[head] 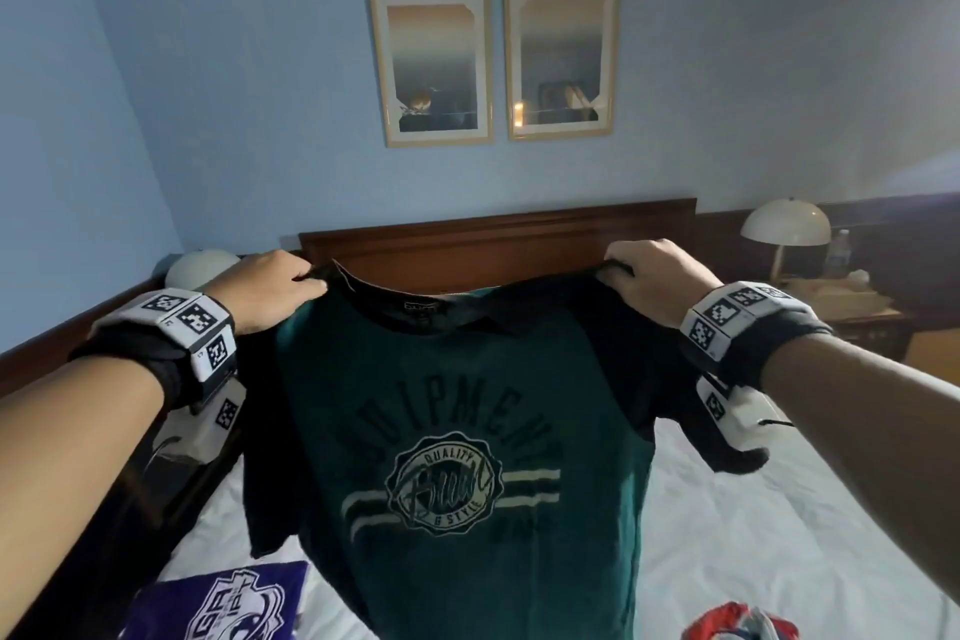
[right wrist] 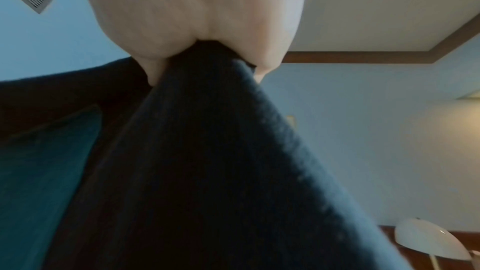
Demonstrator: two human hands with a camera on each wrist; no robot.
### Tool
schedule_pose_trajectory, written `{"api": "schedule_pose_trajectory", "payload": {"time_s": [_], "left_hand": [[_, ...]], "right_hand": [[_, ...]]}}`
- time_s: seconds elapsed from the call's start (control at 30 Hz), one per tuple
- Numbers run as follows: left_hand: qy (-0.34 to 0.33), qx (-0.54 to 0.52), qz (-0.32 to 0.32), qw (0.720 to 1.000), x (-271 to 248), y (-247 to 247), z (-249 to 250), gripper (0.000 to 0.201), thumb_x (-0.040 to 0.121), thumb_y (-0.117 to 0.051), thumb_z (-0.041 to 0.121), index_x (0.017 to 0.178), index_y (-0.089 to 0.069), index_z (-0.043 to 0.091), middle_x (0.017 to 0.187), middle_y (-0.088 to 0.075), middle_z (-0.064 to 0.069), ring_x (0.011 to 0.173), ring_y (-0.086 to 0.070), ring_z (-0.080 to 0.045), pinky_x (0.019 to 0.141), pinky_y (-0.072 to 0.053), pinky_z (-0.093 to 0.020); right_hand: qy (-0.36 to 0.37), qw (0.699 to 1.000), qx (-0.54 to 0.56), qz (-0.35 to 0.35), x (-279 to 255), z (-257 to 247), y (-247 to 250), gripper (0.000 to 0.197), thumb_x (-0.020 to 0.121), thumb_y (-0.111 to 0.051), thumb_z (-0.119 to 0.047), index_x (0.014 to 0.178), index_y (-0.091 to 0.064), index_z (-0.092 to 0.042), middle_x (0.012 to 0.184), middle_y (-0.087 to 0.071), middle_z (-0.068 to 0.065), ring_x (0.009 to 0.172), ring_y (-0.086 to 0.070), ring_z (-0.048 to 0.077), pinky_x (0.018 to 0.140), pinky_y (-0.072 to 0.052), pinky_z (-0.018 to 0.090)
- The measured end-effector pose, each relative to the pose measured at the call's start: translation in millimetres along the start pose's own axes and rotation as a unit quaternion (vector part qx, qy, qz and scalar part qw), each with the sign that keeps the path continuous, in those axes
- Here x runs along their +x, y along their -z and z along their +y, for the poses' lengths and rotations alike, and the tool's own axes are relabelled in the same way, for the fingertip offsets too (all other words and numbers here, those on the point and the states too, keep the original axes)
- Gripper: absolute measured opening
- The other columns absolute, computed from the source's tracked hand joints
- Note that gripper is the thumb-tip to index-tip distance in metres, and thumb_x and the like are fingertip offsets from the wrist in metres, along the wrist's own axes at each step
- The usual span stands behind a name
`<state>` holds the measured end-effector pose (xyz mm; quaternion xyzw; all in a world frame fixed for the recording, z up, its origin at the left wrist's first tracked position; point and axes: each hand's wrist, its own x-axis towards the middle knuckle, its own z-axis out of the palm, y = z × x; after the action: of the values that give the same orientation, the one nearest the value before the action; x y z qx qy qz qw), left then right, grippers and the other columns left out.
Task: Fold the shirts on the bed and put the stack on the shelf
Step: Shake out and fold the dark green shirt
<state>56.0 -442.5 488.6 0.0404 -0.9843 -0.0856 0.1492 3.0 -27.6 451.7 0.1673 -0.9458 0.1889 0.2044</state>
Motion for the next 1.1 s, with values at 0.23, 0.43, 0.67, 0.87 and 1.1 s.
{"api": "schedule_pose_trajectory", "payload": {"time_s": [0.23,0.43,0.67,0.87,1.1], "left_hand": [[-0.134,-0.177,-0.134,0.966,-18.3,-27.0,32.3,0.048,0.062,-0.067,0.058,0.102,-0.065,0.032,0.094,-0.070,0.009,0.091,-0.068,-0.017,0.077,-0.050,-0.027],[-0.173,-0.267,-0.100,0.943,-17.4,-89.2,79.5,0.028,0.083,-0.074,0.033,0.064,-0.056,0.022,0.061,-0.056,0.009,0.061,-0.052,-0.015,0.061,-0.036,-0.032],[-0.218,-0.169,-0.049,0.960,6.4,-55.9,79.7,0.024,0.094,-0.057,0.008,0.078,-0.064,0.025,0.068,-0.059,0.004,0.070,-0.057,-0.021,0.058,-0.040,-0.026],[-0.212,-0.184,0.007,0.960,19.7,-40.4,103.1,0.015,0.097,-0.051,0.025,0.082,-0.053,0.023,0.095,-0.067,-0.010,0.090,-0.063,-0.034,0.077,-0.049,-0.041],[-0.191,-0.425,0.087,0.881,37.6,3.3,97.9,0.018,0.071,-0.038,0.012,0.073,-0.055,0.017,0.078,-0.064,-0.013,0.078,-0.060,-0.027,0.078,-0.049,-0.037]], "right_hand": [[0.066,0.997,-0.031,0.028,3.2,-105.3,-17.9,0.022,0.093,-0.052,-0.041,0.089,-0.059,-0.020,0.082,-0.059,0.000,0.084,-0.056,0.030,0.069,-0.039,0.032],[0.120,0.992,-0.033,-0.031,-8.0,-147.5,-28.8,0.015,0.089,-0.062,-0.038,0.086,-0.063,-0.024,0.081,-0.060,-0.002,0.080,-0.057,0.024,0.066,-0.040,0.031],[-0.017,0.975,-0.108,-0.193,-35.5,-86.3,-24.5,0.027,0.086,-0.070,-0.032,0.076,-0.064,-0.008,0.071,-0.059,0.005,0.069,-0.056,0.021,0.060,-0.043,0.030],[0.016,0.993,0.028,-0.109,-36.5,-127.2,-5.1,0.034,0.087,-0.067,-0.036,0.069,-0.058,-0.008,0.064,-0.056,0.001,0.058,-0.054,0.017,0.056,-0.042,0.032],[0.004,0.926,0.347,-0.151,-36.6,-137.6,-24.5,0.025,0.082,-0.052,-0.015,0.078,-0.067,0.005,0.078,-0.069,0.026,0.057,-0.064,0.025,0.055,-0.048,0.025]]}}
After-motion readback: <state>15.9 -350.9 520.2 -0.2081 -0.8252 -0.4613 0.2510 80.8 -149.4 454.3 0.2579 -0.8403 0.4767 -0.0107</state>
